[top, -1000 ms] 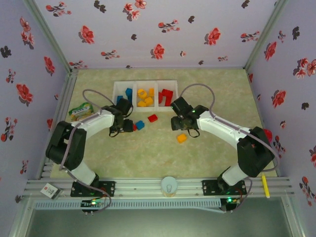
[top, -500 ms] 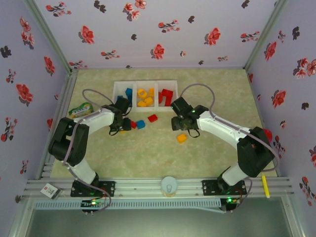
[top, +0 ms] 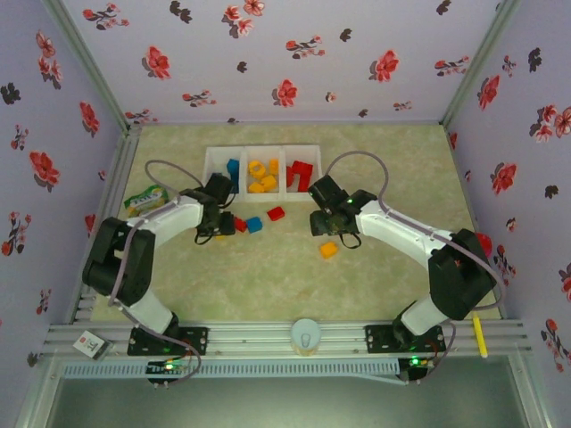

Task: Sort the legos into containers by color

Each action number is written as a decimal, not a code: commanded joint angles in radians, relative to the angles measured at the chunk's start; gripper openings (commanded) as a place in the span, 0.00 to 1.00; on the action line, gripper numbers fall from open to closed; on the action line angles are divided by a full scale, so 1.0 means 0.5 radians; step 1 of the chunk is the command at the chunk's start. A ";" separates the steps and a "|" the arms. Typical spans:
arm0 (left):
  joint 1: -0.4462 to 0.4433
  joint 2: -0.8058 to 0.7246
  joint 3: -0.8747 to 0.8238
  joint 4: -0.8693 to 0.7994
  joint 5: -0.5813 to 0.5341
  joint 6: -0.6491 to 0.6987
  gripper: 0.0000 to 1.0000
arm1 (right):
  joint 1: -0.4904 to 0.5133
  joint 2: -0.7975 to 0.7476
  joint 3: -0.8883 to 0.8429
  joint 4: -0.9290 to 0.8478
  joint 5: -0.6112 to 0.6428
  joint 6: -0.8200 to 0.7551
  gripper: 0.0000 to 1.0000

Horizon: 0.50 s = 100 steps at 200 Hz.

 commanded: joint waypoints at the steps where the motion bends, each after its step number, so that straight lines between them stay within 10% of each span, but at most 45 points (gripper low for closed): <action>1: 0.019 -0.151 0.046 -0.135 -0.012 0.049 0.36 | 0.011 -0.019 0.012 -0.028 0.037 0.026 0.64; 100: 0.016 -0.082 0.550 -0.215 -0.031 0.135 0.33 | 0.010 -0.025 -0.005 -0.007 0.047 0.035 0.64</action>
